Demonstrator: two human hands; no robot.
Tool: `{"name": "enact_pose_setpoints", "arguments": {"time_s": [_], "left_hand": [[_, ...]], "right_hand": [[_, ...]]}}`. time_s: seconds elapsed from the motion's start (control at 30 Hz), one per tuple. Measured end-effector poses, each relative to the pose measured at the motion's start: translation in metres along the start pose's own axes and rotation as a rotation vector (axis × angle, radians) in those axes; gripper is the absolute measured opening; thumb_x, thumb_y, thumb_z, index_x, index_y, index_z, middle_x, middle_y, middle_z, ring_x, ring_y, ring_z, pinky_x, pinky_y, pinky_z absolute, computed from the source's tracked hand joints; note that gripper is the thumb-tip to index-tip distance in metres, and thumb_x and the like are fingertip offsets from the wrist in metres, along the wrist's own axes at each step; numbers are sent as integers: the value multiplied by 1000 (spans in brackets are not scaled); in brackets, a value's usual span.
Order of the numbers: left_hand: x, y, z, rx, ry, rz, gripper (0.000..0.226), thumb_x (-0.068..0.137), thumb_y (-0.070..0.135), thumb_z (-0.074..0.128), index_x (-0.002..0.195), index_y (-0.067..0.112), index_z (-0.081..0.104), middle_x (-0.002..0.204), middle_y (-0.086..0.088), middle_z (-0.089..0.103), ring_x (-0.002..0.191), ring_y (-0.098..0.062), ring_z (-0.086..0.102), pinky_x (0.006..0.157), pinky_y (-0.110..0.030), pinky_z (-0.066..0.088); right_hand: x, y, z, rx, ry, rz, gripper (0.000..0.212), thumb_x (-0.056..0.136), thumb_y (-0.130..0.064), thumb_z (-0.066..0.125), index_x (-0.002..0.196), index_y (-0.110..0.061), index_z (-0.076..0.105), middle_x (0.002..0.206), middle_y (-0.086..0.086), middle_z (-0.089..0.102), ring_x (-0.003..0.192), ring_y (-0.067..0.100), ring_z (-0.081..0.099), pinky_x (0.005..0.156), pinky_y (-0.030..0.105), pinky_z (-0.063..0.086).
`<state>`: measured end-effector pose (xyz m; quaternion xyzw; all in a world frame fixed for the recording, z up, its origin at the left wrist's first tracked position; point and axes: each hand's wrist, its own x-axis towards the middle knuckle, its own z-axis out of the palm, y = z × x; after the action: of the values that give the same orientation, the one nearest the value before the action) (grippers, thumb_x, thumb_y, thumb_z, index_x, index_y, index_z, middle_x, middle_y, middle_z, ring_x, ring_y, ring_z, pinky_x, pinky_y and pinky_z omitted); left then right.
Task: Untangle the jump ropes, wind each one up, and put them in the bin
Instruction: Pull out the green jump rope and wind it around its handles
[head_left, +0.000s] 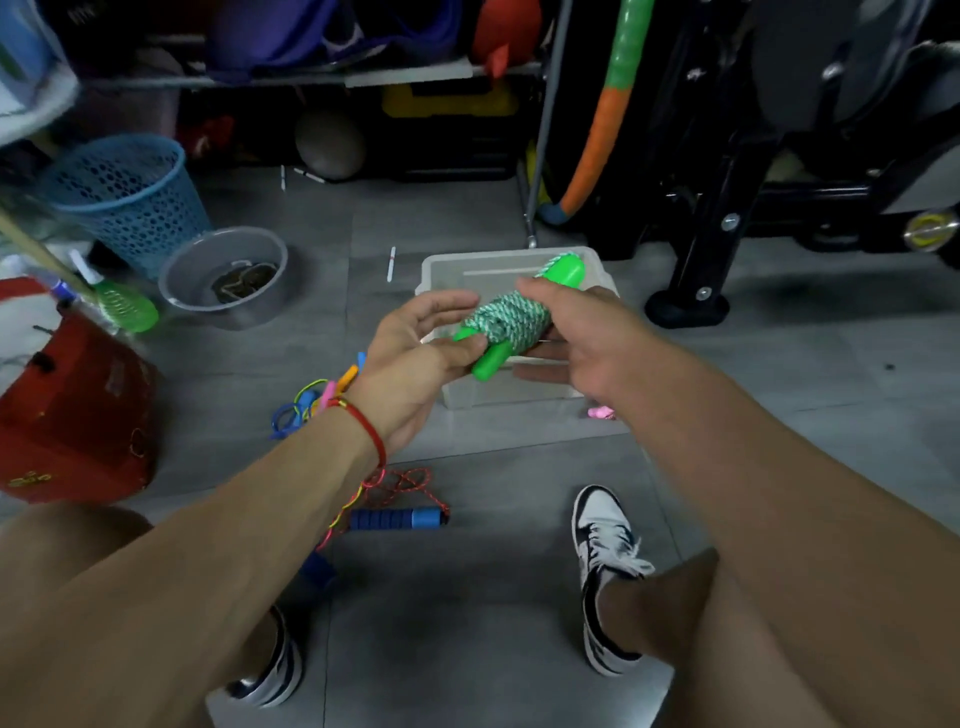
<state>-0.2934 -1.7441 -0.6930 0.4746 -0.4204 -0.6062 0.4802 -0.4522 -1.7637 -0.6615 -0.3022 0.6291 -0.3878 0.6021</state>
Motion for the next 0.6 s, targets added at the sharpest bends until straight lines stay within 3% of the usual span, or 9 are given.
{"name": "enact_pose_setpoints", "arguments": {"time_s": [0.1, 0.17, 0.23, 0.3, 0.37, 0.43, 0.53, 0.6], "left_hand": [[21, -3, 23, 53, -48, 8, 41, 84, -11, 69, 118, 12, 64, 126, -10, 63, 106, -24, 67, 79, -33, 59], [36, -11, 38, 91, -97, -25, 42, 85, -5, 71, 122, 14, 63, 127, -5, 62, 109, -21, 67, 80, -35, 60], [51, -26, 52, 166, -127, -97, 41, 86, 4, 73, 122, 22, 64, 129, -2, 60, 112, -17, 65, 86, -43, 60], [66, -47, 65, 261, -135, -161, 39, 87, 6, 72, 120, 25, 65, 129, -3, 58, 113, -15, 63, 90, -47, 59], [82, -75, 78, 312, -151, -211, 38, 89, 3, 69, 120, 22, 65, 128, -4, 59, 113, -15, 62, 92, -47, 58], [96, -108, 91, 357, -192, -277, 35, 88, 1, 67, 116, 22, 66, 125, -5, 61, 113, -19, 63, 90, -44, 59], [117, -161, 101, 424, -244, -385, 32, 87, 0, 67, 104, 27, 68, 119, -4, 67, 108, -19, 65, 80, -36, 60], [129, -192, 102, 477, -259, -441, 31, 87, -1, 67, 100, 27, 68, 113, -3, 69, 102, -19, 66, 76, -36, 60]], "right_hand": [[26, -7, -21, 36, 42, 23, 26, 86, -13, 76, 108, -7, 64, 100, 20, 73, 88, 37, 74, 76, 59, 60], [44, -8, -43, 20, 61, 33, 28, 87, -9, 75, 112, -1, 63, 101, 25, 72, 89, 39, 74, 74, 59, 61], [63, -3, -75, -5, 90, 50, 15, 90, -9, 73, 100, -2, 64, 91, 21, 70, 80, 34, 72, 68, 52, 62], [81, 16, -112, -3, 139, 106, 11, 91, -10, 72, 87, -8, 62, 81, 17, 67, 74, 31, 69, 72, 52, 61], [101, 52, -150, 52, 201, 177, 12, 92, -12, 70, 84, -9, 61, 82, 15, 68, 72, 29, 69, 81, 54, 59], [122, 102, -181, 128, 260, 226, 8, 94, -11, 67, 89, -6, 62, 78, 15, 73, 61, 25, 71, 72, 44, 62], [159, 177, -205, 248, 397, 326, 13, 98, -8, 60, 89, 1, 58, 54, 11, 69, 41, 22, 66, 54, 36, 59], [187, 219, -209, 367, 491, 379, 8, 99, -7, 59, 92, -6, 55, 63, 10, 71, 48, 22, 67, 68, 44, 62]]}}
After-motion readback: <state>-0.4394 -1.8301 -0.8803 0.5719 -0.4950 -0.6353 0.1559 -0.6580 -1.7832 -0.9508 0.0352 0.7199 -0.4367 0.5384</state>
